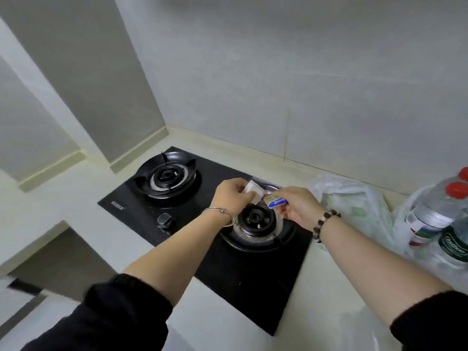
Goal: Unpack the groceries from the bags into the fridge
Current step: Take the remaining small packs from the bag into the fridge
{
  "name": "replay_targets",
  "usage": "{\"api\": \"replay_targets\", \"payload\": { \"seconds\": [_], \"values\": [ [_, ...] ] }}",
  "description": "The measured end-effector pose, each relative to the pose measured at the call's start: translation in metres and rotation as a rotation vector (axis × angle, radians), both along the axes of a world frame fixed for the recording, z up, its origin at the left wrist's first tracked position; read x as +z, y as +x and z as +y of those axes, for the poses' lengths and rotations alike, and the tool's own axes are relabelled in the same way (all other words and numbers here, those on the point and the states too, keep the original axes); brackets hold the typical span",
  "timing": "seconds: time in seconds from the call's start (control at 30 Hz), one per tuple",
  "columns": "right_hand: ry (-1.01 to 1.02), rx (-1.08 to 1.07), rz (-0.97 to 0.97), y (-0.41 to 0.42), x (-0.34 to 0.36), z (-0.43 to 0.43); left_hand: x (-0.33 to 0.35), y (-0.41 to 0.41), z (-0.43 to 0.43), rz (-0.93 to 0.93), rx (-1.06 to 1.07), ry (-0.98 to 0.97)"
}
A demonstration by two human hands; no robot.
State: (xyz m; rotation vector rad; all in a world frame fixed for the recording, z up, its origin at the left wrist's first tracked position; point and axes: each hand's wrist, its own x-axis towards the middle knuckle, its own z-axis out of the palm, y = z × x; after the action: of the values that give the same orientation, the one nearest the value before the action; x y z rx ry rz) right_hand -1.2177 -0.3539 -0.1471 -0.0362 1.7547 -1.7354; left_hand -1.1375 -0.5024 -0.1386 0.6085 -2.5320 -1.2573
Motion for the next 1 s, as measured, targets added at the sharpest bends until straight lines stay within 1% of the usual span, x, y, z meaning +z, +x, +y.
{"api": "replay_targets", "payload": {
  "seconds": [0.1, 0.2, 0.33, 0.5, 0.63, 0.8, 0.87, 1.0],
  "values": [
    [-0.024, 0.206, 0.024, 0.04, 0.008, -0.044, 0.011, 0.066, -0.031, 0.003, 0.161, -0.01],
    [-0.013, 0.353, 0.1, 0.089, 0.018, -0.084, 0.024, 0.136, -0.055, 0.035, 0.348, 0.003],
    [-0.04, 0.535, 0.186, 0.169, 0.04, -0.133, 0.044, 0.232, -0.076, 0.066, 0.53, -0.093],
    [-0.159, 0.686, 0.25, 0.284, 0.071, -0.176, 0.077, 0.362, -0.088, 0.122, 0.712, -0.238],
    [-0.228, 0.806, 0.339, 0.39, 0.098, -0.19, 0.108, 0.482, -0.079, 0.109, 0.836, -0.331],
    [-0.364, 0.923, 0.511, 0.527, 0.136, -0.191, 0.147, 0.628, -0.046, 0.078, 0.999, -0.549],
    [-0.422, 0.956, 0.577, 0.577, 0.152, -0.185, 0.162, 0.678, -0.032, 0.081, 1.051, -0.612],
    [-0.581, 0.973, 0.624, 0.663, 0.177, -0.171, 0.191, 0.753, -0.005, 0.143, 1.112, -0.69]
  ]
}}
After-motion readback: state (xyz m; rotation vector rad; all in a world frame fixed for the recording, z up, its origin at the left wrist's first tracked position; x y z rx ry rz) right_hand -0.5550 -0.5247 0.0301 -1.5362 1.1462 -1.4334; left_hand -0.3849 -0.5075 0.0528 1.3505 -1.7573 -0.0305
